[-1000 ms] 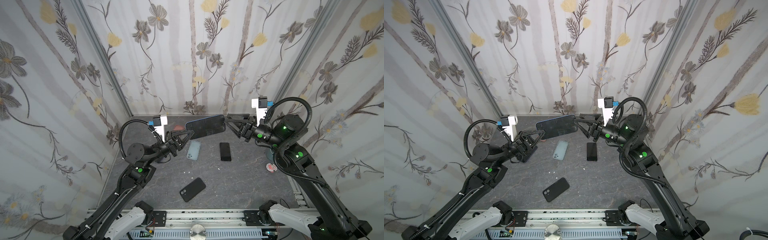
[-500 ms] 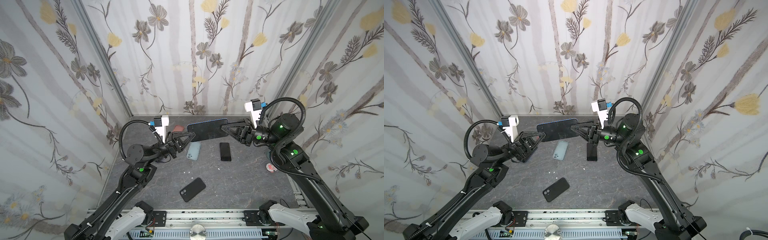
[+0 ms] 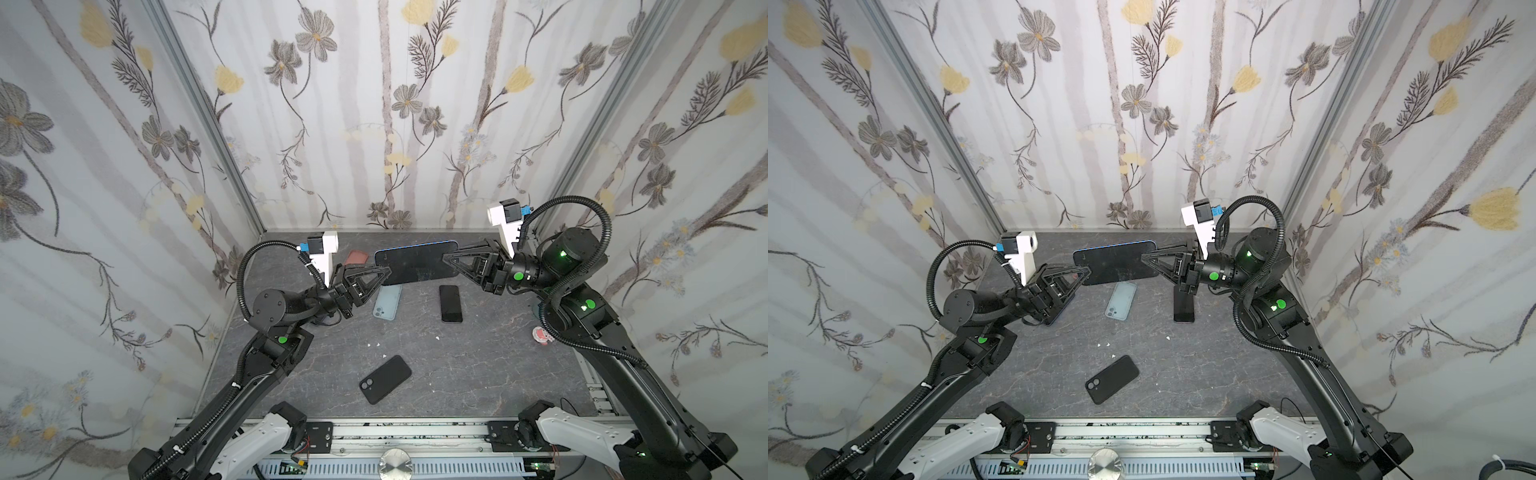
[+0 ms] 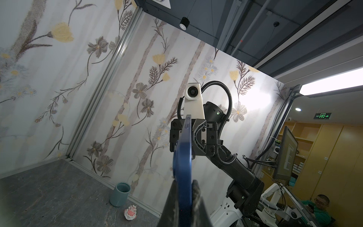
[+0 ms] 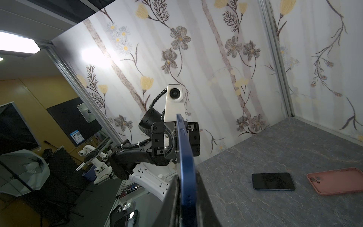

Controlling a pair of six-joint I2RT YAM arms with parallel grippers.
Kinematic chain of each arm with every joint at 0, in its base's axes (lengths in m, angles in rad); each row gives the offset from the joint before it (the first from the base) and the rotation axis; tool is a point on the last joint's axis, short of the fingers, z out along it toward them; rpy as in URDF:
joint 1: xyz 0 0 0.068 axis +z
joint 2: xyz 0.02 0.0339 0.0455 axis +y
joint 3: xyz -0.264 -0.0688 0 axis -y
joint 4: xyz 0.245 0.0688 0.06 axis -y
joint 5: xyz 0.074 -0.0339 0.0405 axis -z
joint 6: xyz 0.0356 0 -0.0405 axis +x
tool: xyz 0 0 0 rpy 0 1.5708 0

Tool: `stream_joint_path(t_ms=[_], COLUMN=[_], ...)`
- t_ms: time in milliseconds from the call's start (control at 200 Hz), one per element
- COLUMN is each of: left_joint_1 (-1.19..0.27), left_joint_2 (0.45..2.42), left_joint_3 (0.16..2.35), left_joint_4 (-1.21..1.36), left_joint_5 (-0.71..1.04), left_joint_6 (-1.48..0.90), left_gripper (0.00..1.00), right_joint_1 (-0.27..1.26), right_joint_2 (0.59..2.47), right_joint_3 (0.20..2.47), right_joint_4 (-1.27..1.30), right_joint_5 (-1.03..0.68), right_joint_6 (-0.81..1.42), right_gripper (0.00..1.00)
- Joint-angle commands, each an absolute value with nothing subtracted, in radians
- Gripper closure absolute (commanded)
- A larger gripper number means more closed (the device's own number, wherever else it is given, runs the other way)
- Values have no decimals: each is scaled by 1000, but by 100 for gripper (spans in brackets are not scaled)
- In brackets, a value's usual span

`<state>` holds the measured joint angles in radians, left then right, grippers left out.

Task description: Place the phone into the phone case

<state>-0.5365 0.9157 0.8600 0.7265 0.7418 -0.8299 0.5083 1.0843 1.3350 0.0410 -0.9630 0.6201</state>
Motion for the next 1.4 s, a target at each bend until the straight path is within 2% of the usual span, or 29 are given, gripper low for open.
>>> stream_joint_path(t_ms=[0, 175, 250, 335, 365, 560, 669, 779, 899, 989, 1129, 1239, 1394], left_joint_1=[-535, -535, -535, -535, -535, -534, -535, -535, -541, -547, -551, -560, -577], left_joint_2=[917, 899, 876, 835, 816, 713, 699, 707, 686, 632, 574, 605, 655], left_joint_3=[875, 906, 913, 912, 916, 936, 943, 901, 789, 698, 583, 521, 484], left_joint_4=[729, 604, 528, 409, 353, -83, -378, -609, -720, -728, -706, -690, -674], left_joint_5=[709, 640, 576, 449, 394, 24, -56, -6, 103, 156, 227, 296, 302], left_joint_6=[-811, -739, -692, -632, -614, -602, -656, -744, -825, -883, -944, -937, -903], left_gripper=[100, 100, 52, 27, 23, 21, 27, 35, 41, 47, 50, 51, 51], right_joint_1=[512, 511, 512, 512, 512, 510, 512, 519, 591, 689, 779, 835, 878], right_joint_2=[1077, 1065, 1062, 1055, 1050, 1026, 1025, 1016, 1014, 1028, 1052, 1055, 1068], right_joint_3=[1338, 1339, 1345, 1349, 1350, 1372, 1374, 1315, 1213, 1147, 1023, 939, 854], right_joint_4=[75, 73, 59, 37, 29, -147, -262, -296, -327, -367, -372, -374, -331], right_joint_5=[-994, -942, -910, -870, -853, -649, -535, -516, -500, -443, -423, -371, -337], right_joint_6=[610, 616, 617, 617, 618, 532, 482, 491, 511, 516, 591, 631, 685], right_gripper=[100, 100, 100, 100, 100, 100, 100, 100, 100, 100, 100, 100, 100])
